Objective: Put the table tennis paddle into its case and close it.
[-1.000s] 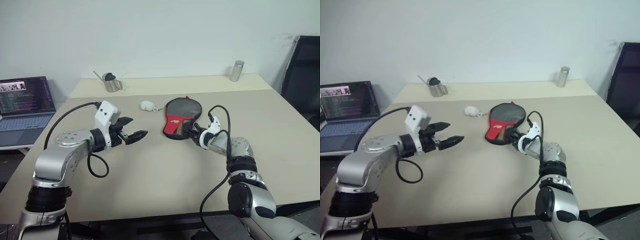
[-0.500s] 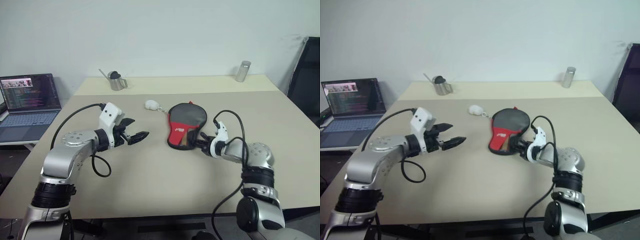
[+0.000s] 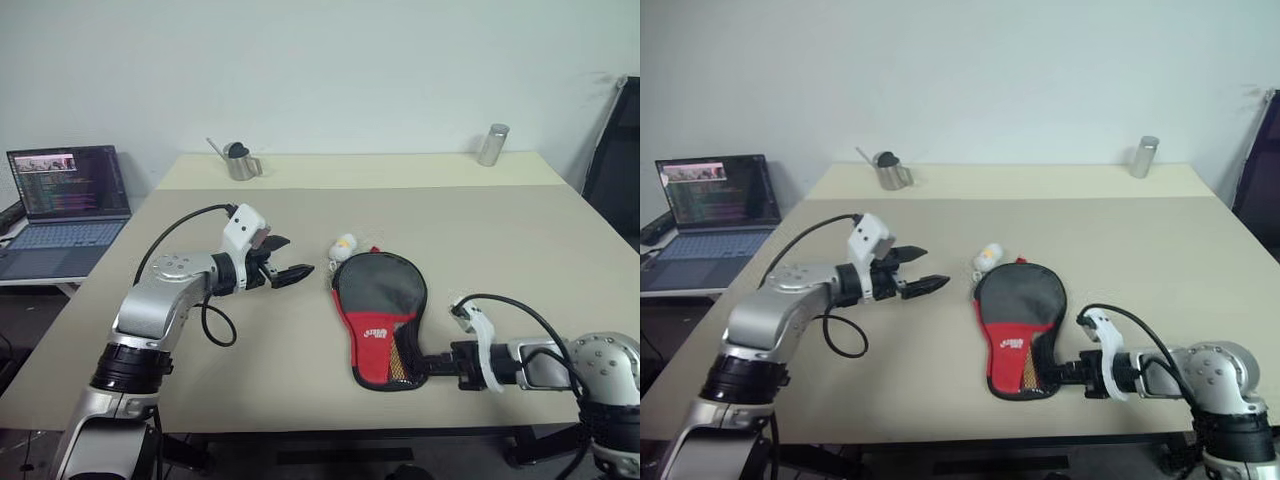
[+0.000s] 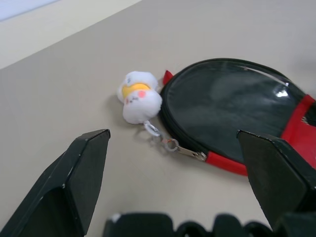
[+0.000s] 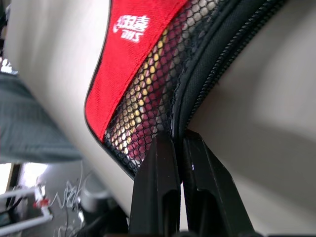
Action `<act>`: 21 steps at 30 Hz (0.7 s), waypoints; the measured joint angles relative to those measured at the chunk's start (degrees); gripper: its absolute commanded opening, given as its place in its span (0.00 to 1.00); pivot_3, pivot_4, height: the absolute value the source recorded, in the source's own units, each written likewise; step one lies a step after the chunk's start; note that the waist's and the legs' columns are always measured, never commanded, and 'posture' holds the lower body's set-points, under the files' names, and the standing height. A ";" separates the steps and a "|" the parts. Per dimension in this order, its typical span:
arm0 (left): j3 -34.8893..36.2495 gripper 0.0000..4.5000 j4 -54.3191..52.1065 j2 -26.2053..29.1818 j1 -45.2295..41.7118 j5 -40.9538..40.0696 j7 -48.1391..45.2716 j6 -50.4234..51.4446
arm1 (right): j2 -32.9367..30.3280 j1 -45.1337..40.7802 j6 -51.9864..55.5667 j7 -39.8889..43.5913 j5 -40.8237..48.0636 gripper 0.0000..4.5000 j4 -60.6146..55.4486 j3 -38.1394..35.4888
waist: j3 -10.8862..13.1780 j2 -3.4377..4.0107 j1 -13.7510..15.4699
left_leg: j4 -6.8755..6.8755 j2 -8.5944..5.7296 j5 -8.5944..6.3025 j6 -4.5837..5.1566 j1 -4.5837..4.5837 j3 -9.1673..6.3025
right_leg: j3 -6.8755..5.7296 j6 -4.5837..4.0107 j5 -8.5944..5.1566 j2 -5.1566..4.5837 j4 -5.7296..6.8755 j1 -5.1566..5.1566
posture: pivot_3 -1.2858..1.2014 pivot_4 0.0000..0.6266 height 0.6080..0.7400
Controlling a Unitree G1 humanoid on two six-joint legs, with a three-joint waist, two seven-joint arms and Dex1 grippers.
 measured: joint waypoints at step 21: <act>-0.28 1.00 1.24 -0.74 -0.87 2.04 -1.27 -1.37 | -4.68 1.70 0.31 3.13 5.39 0.38 -4.11 0.86 | 0.02 -0.03 0.12 | 0.04 -0.02 0.01 -0.01 0.00 -0.04 | -0.02 0.02 0.01 -0.01 -0.02 0.04 | 0.52 0.24 1.00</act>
